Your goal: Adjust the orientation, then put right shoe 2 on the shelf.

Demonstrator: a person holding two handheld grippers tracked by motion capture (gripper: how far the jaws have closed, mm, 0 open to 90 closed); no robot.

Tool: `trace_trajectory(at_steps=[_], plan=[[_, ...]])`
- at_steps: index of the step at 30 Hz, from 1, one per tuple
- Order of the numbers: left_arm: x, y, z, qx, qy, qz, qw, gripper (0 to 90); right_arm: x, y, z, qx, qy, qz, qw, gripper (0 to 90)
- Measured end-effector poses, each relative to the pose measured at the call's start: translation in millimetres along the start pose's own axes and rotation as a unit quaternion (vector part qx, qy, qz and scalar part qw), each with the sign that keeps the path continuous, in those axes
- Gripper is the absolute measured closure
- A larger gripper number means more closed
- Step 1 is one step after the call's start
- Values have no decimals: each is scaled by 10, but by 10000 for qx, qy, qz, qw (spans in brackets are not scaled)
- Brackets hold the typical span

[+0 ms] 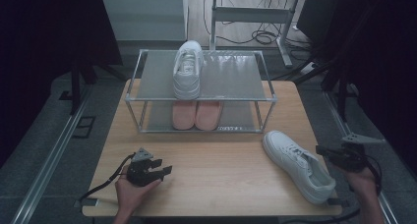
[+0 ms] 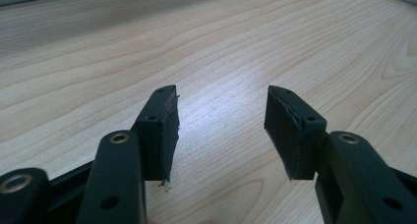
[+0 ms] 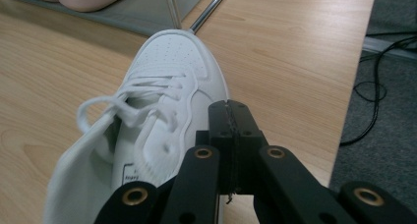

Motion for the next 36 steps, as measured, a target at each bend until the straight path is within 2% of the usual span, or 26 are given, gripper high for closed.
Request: trace_trajectory(at_steps=[3,9,18,22,28,32,36], plan=[[0,1,-2,5,-14,3,10000,473,32,81,-34,33,110,-107,9999,900],[0,16,12,-38,7,-29,10000,472,125,250,-67,-52,148,-122,9998,900],[-2,22,14,-43,20,-51,10000,473,234,322,-105,-41,249,-133,9996,895],[-6,23,14,-33,35,-67,10000,473,310,339,-93,-60,318,-63,9995,849],[-6,17,13,-27,37,-70,10000,473,367,348,-102,56,373,-33,9993,683],[-7,9,11,-23,37,-78,10000,473,393,271,-129,220,451,-85,9987,604],[-10,9,10,-22,42,-84,10000,473,384,147,-130,382,511,-123,9979,575]])
Point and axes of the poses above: each handheld gripper's, and its own axes: y roughly backward along the jaws, z roughly out of its top, x roughly to its left, the point moved 4 cm from there along -y, roughly forward along the jaws, and after that the axes turned 15 degrees about y, right-handed, at the moved point
